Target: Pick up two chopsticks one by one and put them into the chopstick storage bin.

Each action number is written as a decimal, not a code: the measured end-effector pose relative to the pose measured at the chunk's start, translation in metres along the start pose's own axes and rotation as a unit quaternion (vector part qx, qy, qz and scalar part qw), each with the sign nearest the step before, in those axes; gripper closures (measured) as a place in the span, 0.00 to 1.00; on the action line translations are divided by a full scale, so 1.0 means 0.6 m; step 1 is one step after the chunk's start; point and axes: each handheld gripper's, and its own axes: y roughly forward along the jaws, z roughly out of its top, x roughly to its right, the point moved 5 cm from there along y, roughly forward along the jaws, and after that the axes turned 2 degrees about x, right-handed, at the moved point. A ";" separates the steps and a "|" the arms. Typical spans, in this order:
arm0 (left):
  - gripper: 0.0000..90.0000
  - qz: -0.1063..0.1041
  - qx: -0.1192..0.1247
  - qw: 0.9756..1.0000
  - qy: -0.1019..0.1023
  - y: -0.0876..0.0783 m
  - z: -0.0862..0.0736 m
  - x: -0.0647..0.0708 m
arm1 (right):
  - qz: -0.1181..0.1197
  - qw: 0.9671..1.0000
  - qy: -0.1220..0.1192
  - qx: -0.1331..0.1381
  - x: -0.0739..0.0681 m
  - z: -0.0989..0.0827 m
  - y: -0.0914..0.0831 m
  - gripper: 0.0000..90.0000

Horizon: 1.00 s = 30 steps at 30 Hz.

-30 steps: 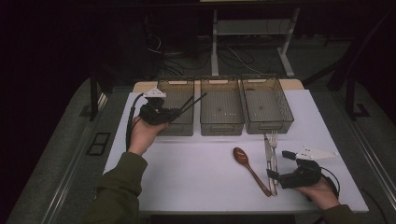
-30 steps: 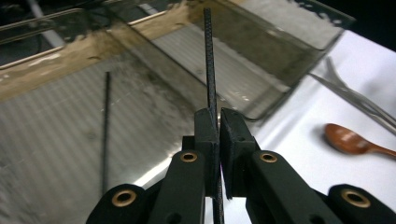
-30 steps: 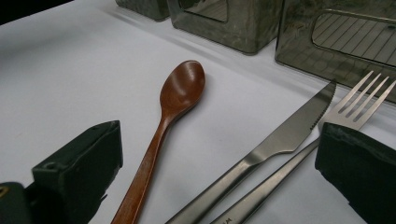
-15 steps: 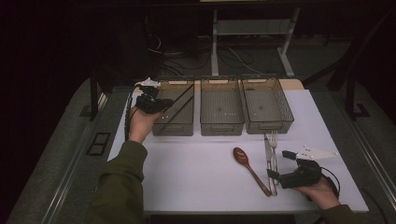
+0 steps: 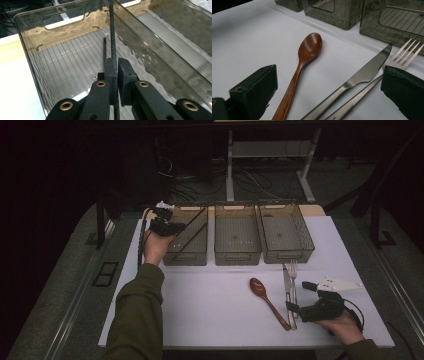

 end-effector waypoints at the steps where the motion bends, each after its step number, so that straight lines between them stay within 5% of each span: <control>1: 0.95 -0.001 -0.001 1.000 -0.003 0.003 -0.001 -0.002 | 0.000 1.000 0.000 0.000 0.000 0.000 0.000 0.00; 10: 0.93 -0.001 0.001 1.000 -0.004 0.015 -0.006 -0.006 | 0.001 1.000 -0.002 0.001 0.000 0.000 -0.001 0.00; 18: 0.78 -0.006 0.009 1.000 0.002 0.009 -0.003 0.000 | 0.000 1.000 -0.002 0.001 0.000 0.000 -0.001 0.00; 30: 0.57 -0.068 0.051 0.996 0.026 -0.034 0.006 0.045 | 0.000 1.000 0.000 -0.001 0.000 0.000 0.001 0.00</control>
